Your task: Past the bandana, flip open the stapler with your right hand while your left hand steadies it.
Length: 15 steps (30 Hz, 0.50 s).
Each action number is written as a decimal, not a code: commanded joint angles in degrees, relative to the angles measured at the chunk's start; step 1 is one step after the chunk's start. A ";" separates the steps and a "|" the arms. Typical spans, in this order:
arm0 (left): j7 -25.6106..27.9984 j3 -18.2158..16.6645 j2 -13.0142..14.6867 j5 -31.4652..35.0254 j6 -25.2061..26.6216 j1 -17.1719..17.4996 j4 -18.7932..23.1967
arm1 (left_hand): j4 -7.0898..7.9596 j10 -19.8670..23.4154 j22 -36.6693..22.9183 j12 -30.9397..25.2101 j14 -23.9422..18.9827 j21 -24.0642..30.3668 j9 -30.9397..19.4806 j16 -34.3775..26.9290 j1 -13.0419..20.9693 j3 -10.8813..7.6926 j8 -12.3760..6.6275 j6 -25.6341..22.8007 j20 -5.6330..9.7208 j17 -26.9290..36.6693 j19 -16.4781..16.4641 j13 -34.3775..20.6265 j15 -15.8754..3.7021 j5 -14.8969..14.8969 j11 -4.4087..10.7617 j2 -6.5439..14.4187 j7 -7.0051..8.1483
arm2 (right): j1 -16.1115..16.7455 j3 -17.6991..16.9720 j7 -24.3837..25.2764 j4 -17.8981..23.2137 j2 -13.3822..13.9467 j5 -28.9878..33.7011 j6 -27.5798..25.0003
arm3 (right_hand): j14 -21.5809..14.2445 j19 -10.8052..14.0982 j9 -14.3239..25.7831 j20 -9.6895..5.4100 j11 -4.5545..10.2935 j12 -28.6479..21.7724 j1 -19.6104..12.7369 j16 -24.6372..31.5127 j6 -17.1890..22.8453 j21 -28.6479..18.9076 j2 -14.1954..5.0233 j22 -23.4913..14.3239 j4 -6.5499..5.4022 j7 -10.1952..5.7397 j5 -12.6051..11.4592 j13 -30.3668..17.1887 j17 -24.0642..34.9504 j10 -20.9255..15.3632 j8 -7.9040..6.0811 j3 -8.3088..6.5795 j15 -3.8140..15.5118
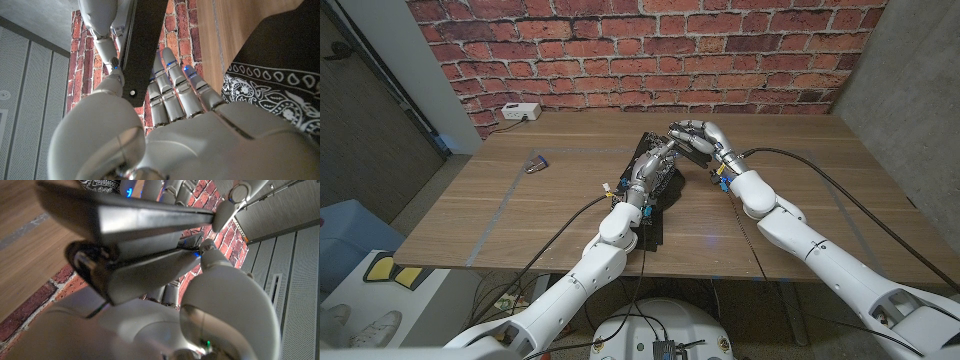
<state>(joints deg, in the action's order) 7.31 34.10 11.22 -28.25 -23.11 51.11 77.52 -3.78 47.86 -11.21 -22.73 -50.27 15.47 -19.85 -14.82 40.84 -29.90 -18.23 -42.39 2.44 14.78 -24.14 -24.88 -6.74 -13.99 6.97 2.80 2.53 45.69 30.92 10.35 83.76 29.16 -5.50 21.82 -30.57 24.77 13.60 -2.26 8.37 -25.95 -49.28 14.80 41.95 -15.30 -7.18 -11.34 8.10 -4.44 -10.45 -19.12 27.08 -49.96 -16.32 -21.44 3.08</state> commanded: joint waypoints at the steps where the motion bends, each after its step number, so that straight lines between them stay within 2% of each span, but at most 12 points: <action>1: 0.08 0.03 -0.11 0.21 -0.17 -0.01 -0.25 | 2.54 5.21 -0.03 -0.13 -0.50 0.14 -0.17 0.05 7.59 -2.48 -0.16 -3.41 2.34 0.20 0.39 -0.80 -6.73 -0.28 4.87 7.30 3.14 | 0.19 -0.35 0.56 0.05 -0.05 -0.25 0.06 | -0.12 -0.15 0.08 -0.44 1.31 0.28 -3.69 0.09 3.75 -0.17 -4.51 -0.12 -3.40 -3.78 -0.28 0.24 0.11 -1.39 -0.07 -3.06 10.31; 4: 0.31 -0.01 -0.11 0.31 -0.22 0.12 -0.13 | 2.54 5.19 -0.03 -0.10 -0.53 0.13 -0.21 0.06 7.61 -2.47 -0.17 -3.42 2.31 0.20 0.39 -0.83 -6.73 -0.28 4.87 7.30 3.13 | 0.29 -0.41 0.61 0.27 0.00 -0.32 -0.09 | -0.69 -0.16 0.16 -0.62 1.43 0.11 -3.97 0.41 3.95 -0.23 -4.58 -0.13 -3.54 -3.56 -0.33 0.60 0.15 -2.97 -0.14 -3.35 10.47; 15: 0.62 -0.01 -0.21 0.59 -0.56 0.27 -0.10 | 2.51 5.21 -0.03 0.00 -0.56 0.12 -0.24 0.14 7.78 -2.44 -0.07 -3.45 2.31 0.23 0.42 -0.93 -6.71 -0.28 4.86 7.29 3.24 | 1.03 -1.26 1.89 -0.59 -1.00 -1.58 1.56 | -1.32 -0.06 0.23 -1.00 1.43 0.49 -4.32 0.68 4.10 -0.34 -4.55 -0.14 -3.58 -3.44 -0.39 0.89 0.17 -2.94 -0.18 -3.64 10.48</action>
<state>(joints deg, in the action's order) 7.49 34.15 11.16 -27.99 -23.21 51.24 77.34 -3.71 47.87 -11.21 -22.73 -50.27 15.47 -19.89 -14.82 40.84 -29.90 -18.23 -42.49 2.45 14.78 -24.14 -24.88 -6.74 -13.89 6.97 2.80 2.43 46.11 30.31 11.40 83.68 28.78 -6.22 22.32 -31.33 24.56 13.77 -2.46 7.76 -25.62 -49.27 15.08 42.19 -15.30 -7.19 -11.33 7.97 -4.21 -10.64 -18.22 27.08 -50.66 -16.06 -21.32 2.77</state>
